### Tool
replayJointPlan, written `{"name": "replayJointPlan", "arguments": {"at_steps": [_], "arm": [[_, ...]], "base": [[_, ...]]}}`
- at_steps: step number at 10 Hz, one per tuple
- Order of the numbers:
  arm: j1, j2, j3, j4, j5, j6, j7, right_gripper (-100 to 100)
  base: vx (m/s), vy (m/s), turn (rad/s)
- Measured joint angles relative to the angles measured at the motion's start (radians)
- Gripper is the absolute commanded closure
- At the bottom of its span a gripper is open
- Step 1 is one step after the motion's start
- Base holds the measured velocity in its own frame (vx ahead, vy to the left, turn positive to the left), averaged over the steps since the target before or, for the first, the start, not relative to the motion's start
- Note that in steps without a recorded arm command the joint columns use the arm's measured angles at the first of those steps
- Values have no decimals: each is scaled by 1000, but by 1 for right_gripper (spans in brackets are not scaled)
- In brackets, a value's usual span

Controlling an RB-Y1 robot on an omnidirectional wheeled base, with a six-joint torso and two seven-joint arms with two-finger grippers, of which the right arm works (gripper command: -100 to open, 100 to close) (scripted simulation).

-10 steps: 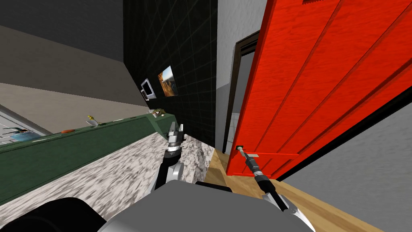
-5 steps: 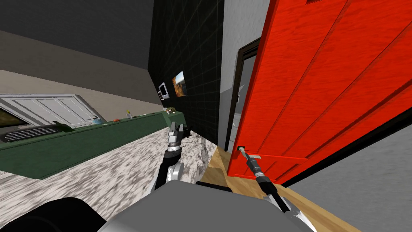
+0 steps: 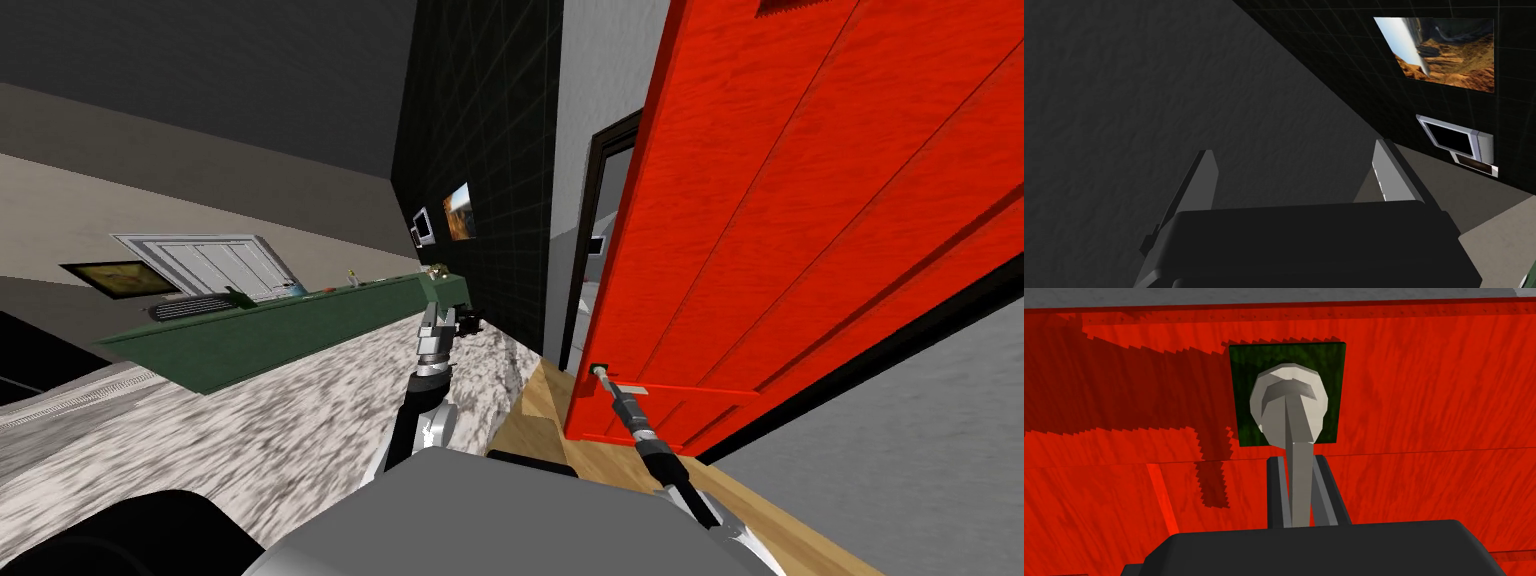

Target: Pull the door open

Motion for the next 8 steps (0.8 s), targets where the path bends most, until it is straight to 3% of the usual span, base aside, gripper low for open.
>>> {"name": "replayJointPlan", "arguments": {"at_steps": [1, 2, 3, 4, 5, 6, 7, 8], "arm": [[8, -10, 4, -1, -4, -9, -6, 100], [-3, -19, 9, 42, -9, -44, -19, 100], [4, -24, 12, 42, -12, -57, -23, 100], [19, -26, 14, 22, -12, -49, -22, 100], [22, -35, 19, 39, -16, -65, -29, 100], [54, -53, 23, 5, -24, -68, -35, 100], [54, -57, 29, 16, -26, -82, -43, 100], [81, -71, 32, -20, -32, -82, -45, 100]], "base": [[-218, -44, 289], [-174, -43, 114], [-80, -19, -18], [-110, -26, 199], [-151, -71, 276], [-167, -86, 158], [-195, -66, 156], [-146, -37, 55]]}}
